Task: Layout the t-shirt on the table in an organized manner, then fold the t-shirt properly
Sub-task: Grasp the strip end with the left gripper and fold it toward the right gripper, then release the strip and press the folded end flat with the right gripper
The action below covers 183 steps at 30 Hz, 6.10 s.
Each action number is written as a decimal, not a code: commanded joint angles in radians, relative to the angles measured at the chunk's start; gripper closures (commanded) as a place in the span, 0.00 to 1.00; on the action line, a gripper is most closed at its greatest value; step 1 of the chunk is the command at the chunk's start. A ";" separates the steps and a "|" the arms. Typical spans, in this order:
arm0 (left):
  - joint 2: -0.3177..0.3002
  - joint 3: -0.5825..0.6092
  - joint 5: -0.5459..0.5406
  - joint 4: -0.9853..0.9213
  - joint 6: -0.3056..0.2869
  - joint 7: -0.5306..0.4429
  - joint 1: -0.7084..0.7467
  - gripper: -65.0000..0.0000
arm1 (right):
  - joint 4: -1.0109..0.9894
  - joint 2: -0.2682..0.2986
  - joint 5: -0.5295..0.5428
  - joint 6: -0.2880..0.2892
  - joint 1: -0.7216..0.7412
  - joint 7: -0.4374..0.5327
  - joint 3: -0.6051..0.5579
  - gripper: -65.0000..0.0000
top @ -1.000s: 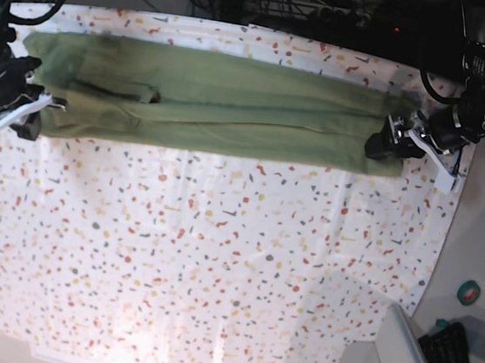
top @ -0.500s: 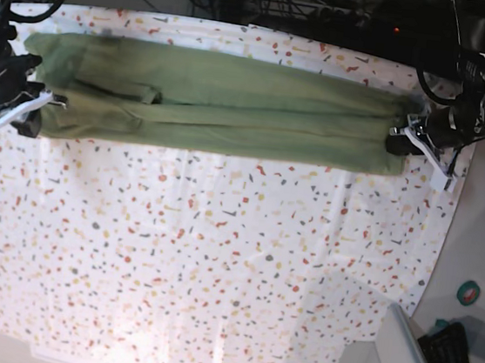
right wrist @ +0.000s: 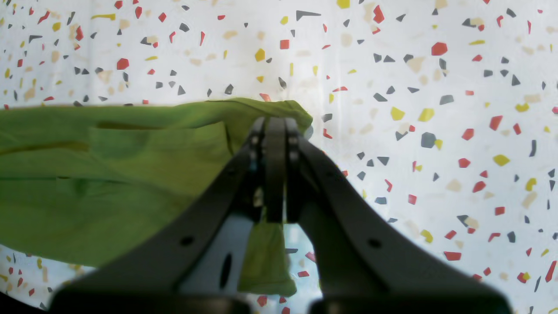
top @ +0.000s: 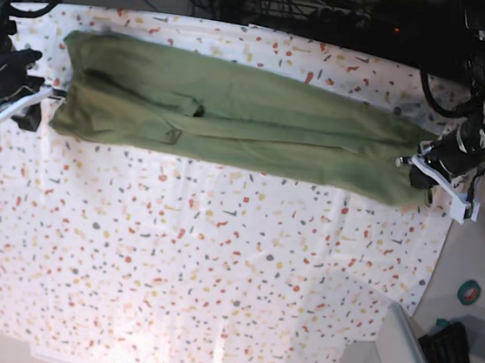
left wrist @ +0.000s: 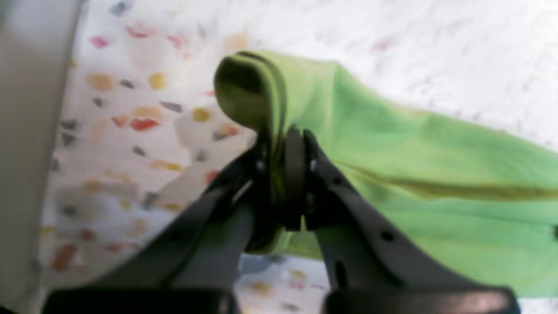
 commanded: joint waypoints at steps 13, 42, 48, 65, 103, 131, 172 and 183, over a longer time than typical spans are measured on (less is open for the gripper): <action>0.236 0.138 0.001 0.203 0.027 0.203 0.013 1.00 | 0.016 0.014 0.004 0.002 0.010 0.021 0.006 1.00; 0.345 0.375 -0.001 0.065 0.145 0.121 -0.076 1.00 | 0.016 0.014 0.004 0.002 0.013 0.021 0.006 1.00; 0.347 0.376 -0.001 0.030 0.145 0.121 -0.110 1.00 | 0.016 0.014 0.004 0.002 0.024 0.021 0.003 1.00; 0.347 0.425 -0.005 0.017 0.145 0.121 -0.123 1.00 | -0.032 0.014 0.004 0.002 0.036 0.021 0.004 1.00; 0.123 0.264 -0.136 0.185 0.145 0.129 -0.084 1.00 | 0.108 -0.064 0.010 0.002 0.015 -0.005 -0.112 1.00; -0.066 -0.497 -0.128 -0.061 -0.049 0.123 0.174 1.00 | -0.184 -0.135 0.010 -0.006 0.196 -0.015 -0.631 0.47; -0.023 -0.497 0.144 -0.099 -0.052 0.066 0.135 1.00 | -0.233 -0.188 0.065 -0.040 0.139 -0.046 -0.623 1.00; 0.000 -0.363 0.137 -0.061 -0.052 0.016 0.134 1.00 | -0.032 -0.112 0.070 -0.094 0.098 -0.038 -0.464 0.58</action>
